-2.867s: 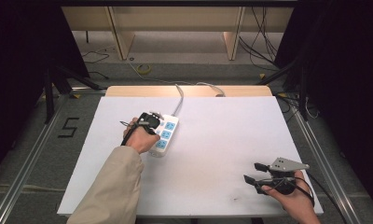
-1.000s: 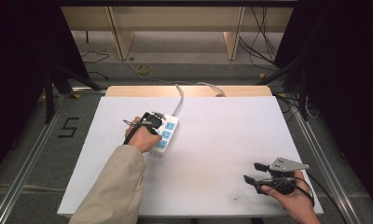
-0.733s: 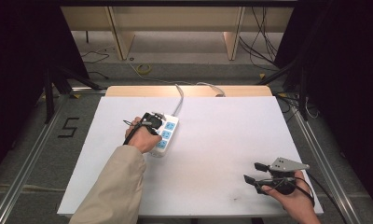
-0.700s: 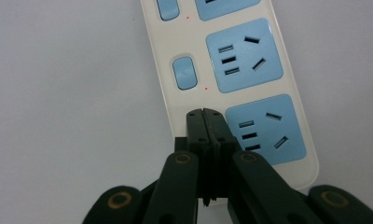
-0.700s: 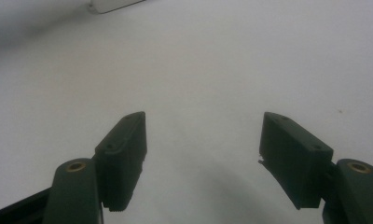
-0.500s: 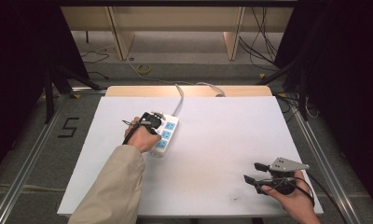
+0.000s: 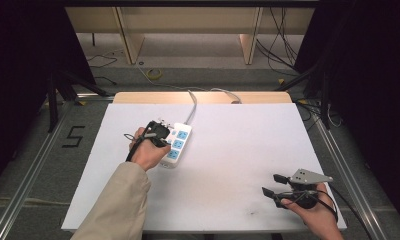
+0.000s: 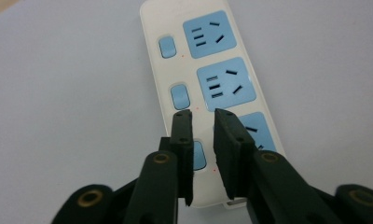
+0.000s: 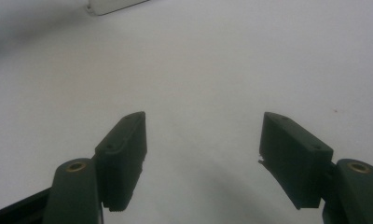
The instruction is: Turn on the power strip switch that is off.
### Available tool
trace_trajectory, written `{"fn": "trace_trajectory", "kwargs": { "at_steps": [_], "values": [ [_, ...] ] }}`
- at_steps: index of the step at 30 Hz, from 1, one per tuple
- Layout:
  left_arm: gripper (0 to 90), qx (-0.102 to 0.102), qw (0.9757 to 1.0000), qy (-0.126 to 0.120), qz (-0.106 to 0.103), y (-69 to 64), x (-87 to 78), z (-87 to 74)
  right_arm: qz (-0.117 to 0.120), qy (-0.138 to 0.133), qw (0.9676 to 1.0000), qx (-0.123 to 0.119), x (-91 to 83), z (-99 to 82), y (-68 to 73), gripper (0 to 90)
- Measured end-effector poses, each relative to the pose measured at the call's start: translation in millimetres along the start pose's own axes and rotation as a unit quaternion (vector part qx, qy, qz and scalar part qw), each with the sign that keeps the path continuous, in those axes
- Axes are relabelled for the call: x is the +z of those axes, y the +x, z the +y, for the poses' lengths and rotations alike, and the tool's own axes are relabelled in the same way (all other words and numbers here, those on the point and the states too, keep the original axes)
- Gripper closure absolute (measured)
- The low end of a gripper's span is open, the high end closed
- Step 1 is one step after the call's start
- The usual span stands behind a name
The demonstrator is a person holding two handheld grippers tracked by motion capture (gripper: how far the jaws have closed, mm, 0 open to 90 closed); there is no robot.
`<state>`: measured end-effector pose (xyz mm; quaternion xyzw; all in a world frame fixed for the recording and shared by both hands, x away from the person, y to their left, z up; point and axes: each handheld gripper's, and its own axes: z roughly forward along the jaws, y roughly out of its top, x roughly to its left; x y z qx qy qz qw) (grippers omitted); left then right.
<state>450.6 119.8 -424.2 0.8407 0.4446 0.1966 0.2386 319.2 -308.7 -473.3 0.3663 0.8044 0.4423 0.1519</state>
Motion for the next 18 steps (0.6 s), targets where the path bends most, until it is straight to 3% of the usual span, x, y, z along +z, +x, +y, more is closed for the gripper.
{"fn": "trace_trajectory", "kwargs": {
  "at_steps": [4,9,14,18],
  "values": [
    [66.0,-0.014,0.9994,-0.03,-0.01,0.6,-9.9,-12.4,0.0,0.0,1.0,0.0,0.2,-0.1,-0.2,32.9],
    [54.5,-0.034,0.996,-0.077,-0.03,4.1,-20.2,-33.9,-0.001,0.002,1.0,0.0,0.8,0.2,-0.2,32.9],
    [45.2,-0.028,0.9937,-0.102,-0.035,0.2,-26.0,-48.1,0.0,0.002,1.0,-0.001,1.2,0.6,0.7,32.9],
    [38.6,-0.021,0.9921,-0.121,-0.026,-1.7,-27.9,-59.8,-0.001,0.0,1.0,-0.002,0.4,0.8,0.6,32.9]
  ]
}}
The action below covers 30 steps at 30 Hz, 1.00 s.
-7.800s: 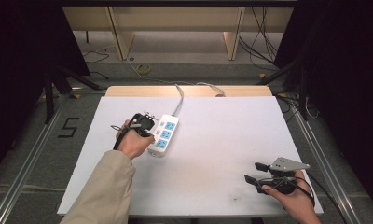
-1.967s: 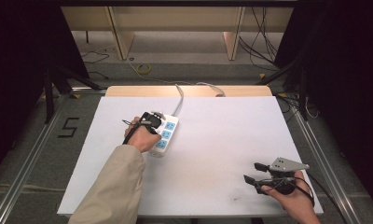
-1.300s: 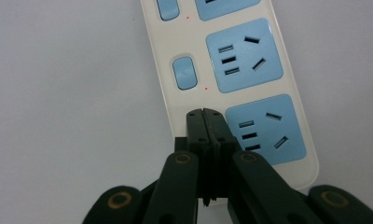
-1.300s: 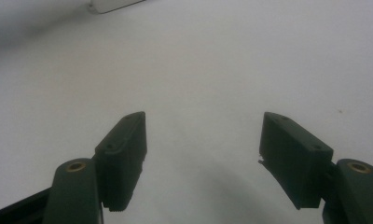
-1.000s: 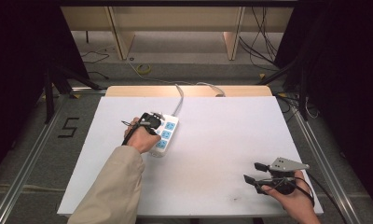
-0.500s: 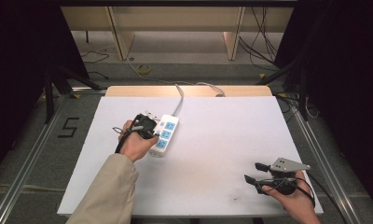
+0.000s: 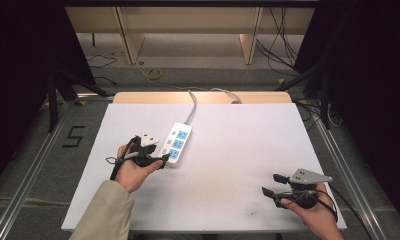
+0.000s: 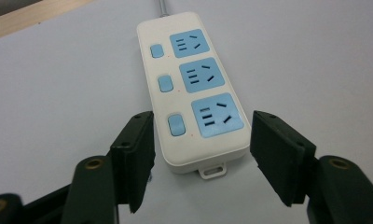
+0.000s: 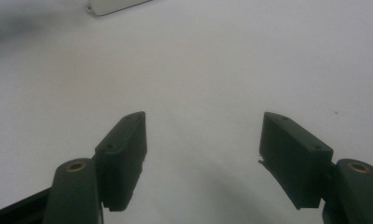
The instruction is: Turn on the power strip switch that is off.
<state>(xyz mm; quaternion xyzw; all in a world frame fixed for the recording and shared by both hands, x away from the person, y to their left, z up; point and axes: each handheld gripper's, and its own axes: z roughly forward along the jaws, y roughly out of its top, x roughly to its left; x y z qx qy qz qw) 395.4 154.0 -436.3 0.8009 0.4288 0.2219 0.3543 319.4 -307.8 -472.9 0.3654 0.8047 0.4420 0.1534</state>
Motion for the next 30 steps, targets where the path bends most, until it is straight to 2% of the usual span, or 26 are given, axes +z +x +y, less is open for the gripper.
{"fn": "trace_trajectory", "kwargs": {
  "at_steps": [2,7,13,22,26,30],
  "values": [
    [35.9,0.004,1.0,-0.006,0.002,0.1,-2.4,-5.8,0.001,-0.001,1.0,0.001,0.0,-0.2,-0.2,32.9],
    [30.0,-0.007,0.9998,-0.02,-0.005,-0.9,-9.9,-22.7,0.002,-0.003,1.0,0.002,-0.4,-0.6,-1.5,32.9],
    [27.5,0.005,0.9997,-0.024,-0.007,-1.2,-16.4,-41.7,0.002,-0.002,1.0,0.001,0.2,-0.5,-1.0,32.9],
    [25.3,0.021,0.9987,-0.044,-0.011,-9.0,-21.9,-48.9,0.001,-0.005,1.0,0.004,-2.3,-1.9,-1.0,32.9],
    [23.8,0.033,0.9986,-0.04,-0.011,-11.9,-21.7,-52.0,0.001,-0.002,1.0,0.005,-1.7,-1.9,-0.8,32.9],
    [22.0,0.032,0.9988,-0.034,-0.015,-13.5,-22.2,-55.7,0.0,-0.001,1.0,0.005,-1.3,-1.8,-0.6,32.9]
  ]
}}
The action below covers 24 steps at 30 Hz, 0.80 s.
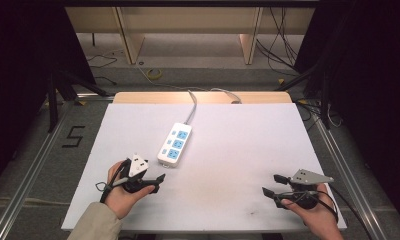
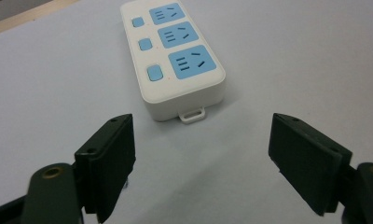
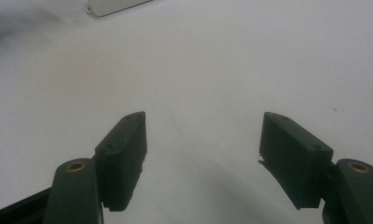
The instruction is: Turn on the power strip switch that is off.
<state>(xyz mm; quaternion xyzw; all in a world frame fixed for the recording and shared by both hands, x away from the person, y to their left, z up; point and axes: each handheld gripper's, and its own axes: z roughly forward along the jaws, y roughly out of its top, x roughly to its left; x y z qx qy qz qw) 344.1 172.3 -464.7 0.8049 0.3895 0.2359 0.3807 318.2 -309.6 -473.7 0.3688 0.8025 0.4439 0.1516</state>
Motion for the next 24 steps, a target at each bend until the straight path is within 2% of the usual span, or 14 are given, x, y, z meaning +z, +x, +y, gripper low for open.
{"fn": "trace_trajectory", "kwargs": {
  "at_steps": [15,24],
  "values": [
    [17.2,0.005,1.0,-0.004,0.003,6.3,-11.4,-18.3,0.004,0.002,1.0,-0.003,0.3,-1.0,-0.2,32.8],
    [16.1,0.009,0.9998,0.013,0.007,10.5,-15.4,-31.0,0.003,0.002,1.0,-0.005,0.8,-0.5,0.3,32.8]
  ]
}}
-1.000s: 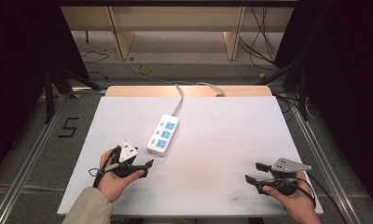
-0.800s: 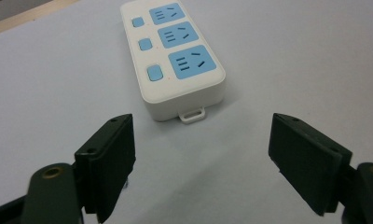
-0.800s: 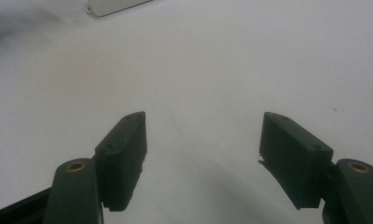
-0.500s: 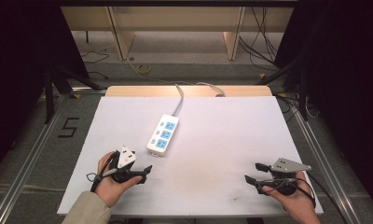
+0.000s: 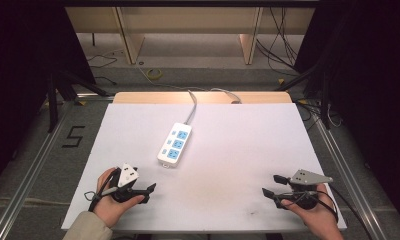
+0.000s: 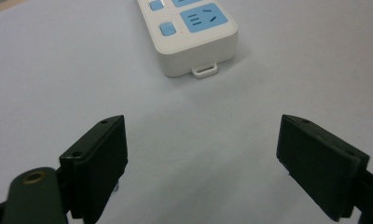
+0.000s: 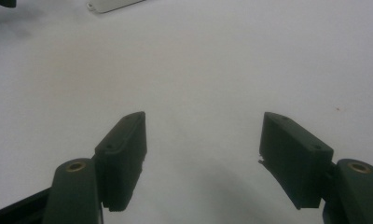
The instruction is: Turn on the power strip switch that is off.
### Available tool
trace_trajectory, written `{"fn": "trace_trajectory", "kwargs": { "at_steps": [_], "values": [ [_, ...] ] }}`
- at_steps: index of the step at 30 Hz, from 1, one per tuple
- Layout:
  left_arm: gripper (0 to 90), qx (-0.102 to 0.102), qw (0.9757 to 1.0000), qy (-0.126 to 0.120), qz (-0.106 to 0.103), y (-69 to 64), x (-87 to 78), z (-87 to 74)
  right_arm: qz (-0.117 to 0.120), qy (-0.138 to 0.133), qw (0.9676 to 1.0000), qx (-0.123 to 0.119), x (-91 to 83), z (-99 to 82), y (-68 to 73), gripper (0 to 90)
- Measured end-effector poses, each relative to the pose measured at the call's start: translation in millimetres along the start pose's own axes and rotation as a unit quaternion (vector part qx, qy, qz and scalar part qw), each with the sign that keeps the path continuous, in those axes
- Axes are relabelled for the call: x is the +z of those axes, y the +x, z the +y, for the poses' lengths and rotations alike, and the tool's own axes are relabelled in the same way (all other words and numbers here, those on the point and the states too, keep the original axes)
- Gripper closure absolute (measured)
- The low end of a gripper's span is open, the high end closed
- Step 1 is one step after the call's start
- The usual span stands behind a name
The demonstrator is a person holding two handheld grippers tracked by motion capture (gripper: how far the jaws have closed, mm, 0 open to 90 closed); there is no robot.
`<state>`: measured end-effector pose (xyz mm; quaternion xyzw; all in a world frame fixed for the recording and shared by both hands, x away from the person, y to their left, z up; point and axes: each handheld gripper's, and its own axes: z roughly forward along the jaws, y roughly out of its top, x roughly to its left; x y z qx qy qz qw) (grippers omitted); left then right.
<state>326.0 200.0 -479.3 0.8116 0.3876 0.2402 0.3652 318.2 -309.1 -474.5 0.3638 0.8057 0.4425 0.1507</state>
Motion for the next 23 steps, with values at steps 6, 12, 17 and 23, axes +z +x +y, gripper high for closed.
{"fn": "trace_trajectory", "kwargs": {
  "at_steps": [6,12,17,23],
  "values": [
    [16.2,-0.005,0.9999,0.008,0.004,2.2,-0.3,-4.4,0.0,0.004,1.0,-0.002,0.8,0.4,0.9,32.8],
    [16.1,-0.009,0.9996,0.028,0.003,4.1,1.6,-9.3,0.001,0.004,1.0,-0.002,1.0,0.2,-0.1,32.8],
    [16.0,-0.007,0.9994,0.033,0.001,4.3,3.2,-9.3,0.001,0.004,1.0,-0.004,1.4,0.5,-0.5,32.8],
    [15.6,-0.006,0.9994,0.034,0.0,4.3,7.3,-8.0,0.0,0.004,1.0,-0.002,1.1,0.3,-1.0,32.8]
  ]
}}
